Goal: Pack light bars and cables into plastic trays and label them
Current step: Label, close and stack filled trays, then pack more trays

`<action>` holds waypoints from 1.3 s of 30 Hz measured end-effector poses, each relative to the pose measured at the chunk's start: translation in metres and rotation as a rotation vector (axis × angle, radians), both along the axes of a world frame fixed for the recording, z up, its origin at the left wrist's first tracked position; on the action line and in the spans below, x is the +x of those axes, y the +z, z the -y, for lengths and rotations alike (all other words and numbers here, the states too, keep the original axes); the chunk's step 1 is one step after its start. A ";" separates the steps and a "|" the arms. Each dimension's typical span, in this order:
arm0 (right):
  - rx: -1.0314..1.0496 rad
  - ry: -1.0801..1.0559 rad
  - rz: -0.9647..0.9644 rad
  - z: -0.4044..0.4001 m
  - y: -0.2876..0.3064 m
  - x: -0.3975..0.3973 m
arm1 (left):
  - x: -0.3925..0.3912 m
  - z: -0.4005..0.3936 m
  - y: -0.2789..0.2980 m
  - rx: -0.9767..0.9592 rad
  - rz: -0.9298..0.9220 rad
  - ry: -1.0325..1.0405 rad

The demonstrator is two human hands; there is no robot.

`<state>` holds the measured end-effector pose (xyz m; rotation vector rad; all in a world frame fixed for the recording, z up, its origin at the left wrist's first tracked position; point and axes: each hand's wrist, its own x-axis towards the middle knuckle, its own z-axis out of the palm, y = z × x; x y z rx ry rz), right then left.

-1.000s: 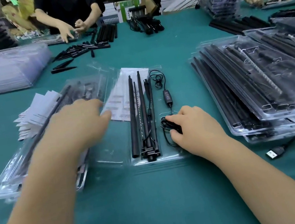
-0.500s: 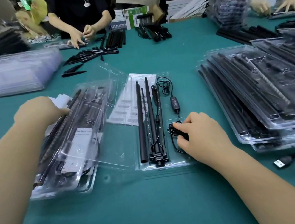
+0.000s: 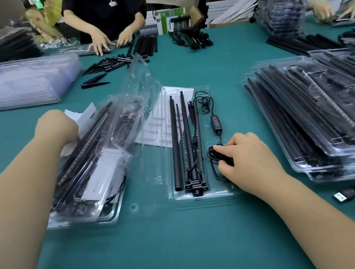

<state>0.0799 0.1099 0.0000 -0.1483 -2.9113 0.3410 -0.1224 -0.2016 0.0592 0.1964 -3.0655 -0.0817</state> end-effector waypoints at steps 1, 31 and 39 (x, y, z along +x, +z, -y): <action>-0.001 -0.002 0.003 0.000 0.000 0.000 | 0.001 0.000 -0.002 -0.024 -0.006 -0.018; 0.200 0.024 0.037 0.001 0.010 -0.003 | 0.165 -0.104 0.074 1.082 -0.273 -0.566; -0.094 -0.037 -0.022 -0.003 0.007 0.002 | 0.161 -0.191 -0.019 0.600 0.048 -0.535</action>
